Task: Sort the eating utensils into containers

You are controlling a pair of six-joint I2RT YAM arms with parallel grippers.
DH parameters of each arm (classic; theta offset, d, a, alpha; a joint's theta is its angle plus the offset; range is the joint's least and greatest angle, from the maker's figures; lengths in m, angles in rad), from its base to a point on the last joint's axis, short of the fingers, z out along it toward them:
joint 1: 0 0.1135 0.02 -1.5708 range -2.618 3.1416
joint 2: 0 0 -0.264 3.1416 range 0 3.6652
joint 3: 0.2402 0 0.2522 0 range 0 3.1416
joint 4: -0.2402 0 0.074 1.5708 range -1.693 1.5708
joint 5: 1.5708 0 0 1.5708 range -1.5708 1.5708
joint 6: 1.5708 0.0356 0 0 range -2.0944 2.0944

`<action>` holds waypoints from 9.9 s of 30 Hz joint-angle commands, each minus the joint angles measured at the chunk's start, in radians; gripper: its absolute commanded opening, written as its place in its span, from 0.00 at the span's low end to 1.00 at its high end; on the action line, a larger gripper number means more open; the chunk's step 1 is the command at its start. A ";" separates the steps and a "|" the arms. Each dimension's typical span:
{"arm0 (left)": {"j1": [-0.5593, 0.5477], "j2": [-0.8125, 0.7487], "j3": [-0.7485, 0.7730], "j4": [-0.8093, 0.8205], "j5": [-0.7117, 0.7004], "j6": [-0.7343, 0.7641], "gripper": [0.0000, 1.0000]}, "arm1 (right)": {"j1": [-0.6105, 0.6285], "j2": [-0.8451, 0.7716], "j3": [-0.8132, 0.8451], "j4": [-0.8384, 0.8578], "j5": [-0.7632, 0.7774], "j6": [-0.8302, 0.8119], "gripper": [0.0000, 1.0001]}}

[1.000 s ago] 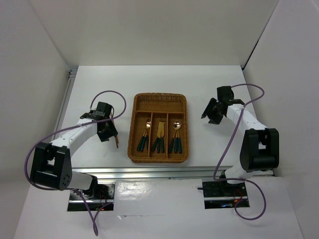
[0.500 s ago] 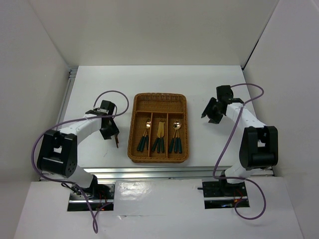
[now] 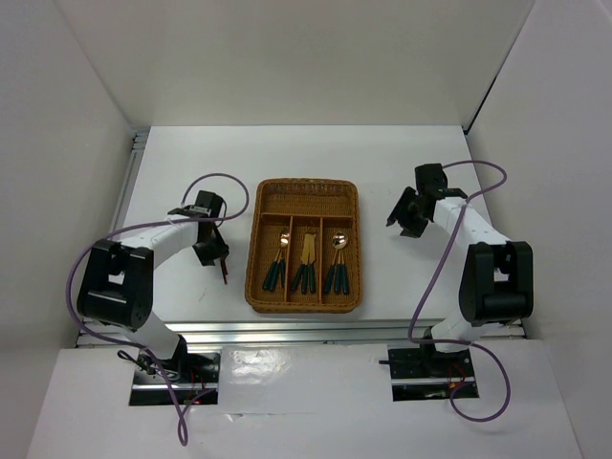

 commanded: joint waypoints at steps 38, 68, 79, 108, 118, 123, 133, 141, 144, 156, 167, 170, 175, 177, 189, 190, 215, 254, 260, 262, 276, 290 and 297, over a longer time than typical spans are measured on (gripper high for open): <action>0.023 -0.020 0.075 -0.021 -0.003 0.116 0.24 | -0.002 0.010 0.046 0.024 0.017 0.002 0.53; 0.074 -0.106 0.022 -0.090 -0.045 0.128 0.50 | -0.002 0.037 0.027 0.042 -0.011 0.012 0.52; 0.106 -0.073 -0.040 -0.041 0.011 0.117 0.47 | -0.002 0.037 0.027 0.042 -0.011 0.012 0.52; 0.106 0.048 -0.020 -0.031 -0.011 0.127 0.18 | -0.002 0.065 0.046 0.042 -0.011 0.012 0.52; 0.086 -0.049 0.074 -0.109 0.001 0.150 0.15 | -0.002 0.056 0.092 0.053 -0.055 0.002 0.52; 0.022 -0.121 0.179 -0.161 0.038 0.191 0.15 | 0.019 0.007 0.127 0.119 -0.137 -0.043 0.52; -0.133 -0.205 0.291 -0.098 0.305 0.271 0.15 | 0.153 -0.012 0.173 0.333 -0.379 -0.042 0.52; -0.243 -0.196 0.291 0.000 0.399 0.271 0.16 | 0.323 -0.030 0.135 0.551 -0.417 -0.007 0.62; -0.266 -0.176 0.304 0.014 0.399 0.262 0.16 | 0.370 0.006 0.135 0.571 -0.408 0.002 0.62; -0.306 -0.166 0.304 0.064 0.443 0.242 0.18 | 0.522 0.053 0.147 0.625 -0.361 -0.028 0.63; -0.306 -0.156 0.322 0.083 0.462 0.242 0.18 | 0.605 0.129 0.188 0.614 -0.302 -0.047 0.61; -0.306 -0.156 0.322 0.092 0.471 0.242 0.18 | 0.616 0.138 0.188 0.614 -0.276 -0.047 0.51; -0.306 -0.156 0.302 0.104 0.471 0.233 0.18 | 0.616 0.157 0.221 0.596 -0.287 -0.047 0.40; -0.306 -0.156 0.293 0.114 0.471 0.233 0.21 | 0.616 0.157 0.240 0.581 -0.296 -0.037 0.32; -0.258 -0.231 0.316 0.009 0.374 0.233 0.65 | 0.522 0.224 0.421 0.360 -0.148 -0.180 0.04; -0.226 -0.253 0.316 0.009 0.359 0.233 0.67 | 0.522 0.233 0.435 0.334 -0.122 -0.267 0.04; 0.158 -0.293 0.213 -0.022 0.356 0.306 0.69 | 0.567 0.520 0.655 0.272 0.178 -1.086 0.08; 0.195 -0.284 0.166 -0.003 0.347 0.315 0.67 | 0.653 0.530 0.532 0.298 0.316 -1.223 0.04; 0.204 -0.284 0.166 -0.003 0.337 0.315 0.67 | 0.653 0.551 0.523 0.313 0.348 -1.234 0.06; 0.204 -0.284 0.157 -0.003 0.328 0.315 0.67 | 0.653 0.560 0.511 0.333 0.382 -1.243 0.10; 0.204 -0.264 0.118 0.006 0.297 0.296 0.67 | 0.671 0.544 0.523 0.321 0.376 -1.234 0.40; 0.180 -0.123 0.084 0.048 0.118 0.182 0.66 | 0.521 0.252 0.503 0.338 0.039 -0.897 0.49; 0.131 -0.011 0.121 0.054 0.022 0.140 0.64 | 0.409 0.037 0.271 0.452 -0.172 -0.714 0.56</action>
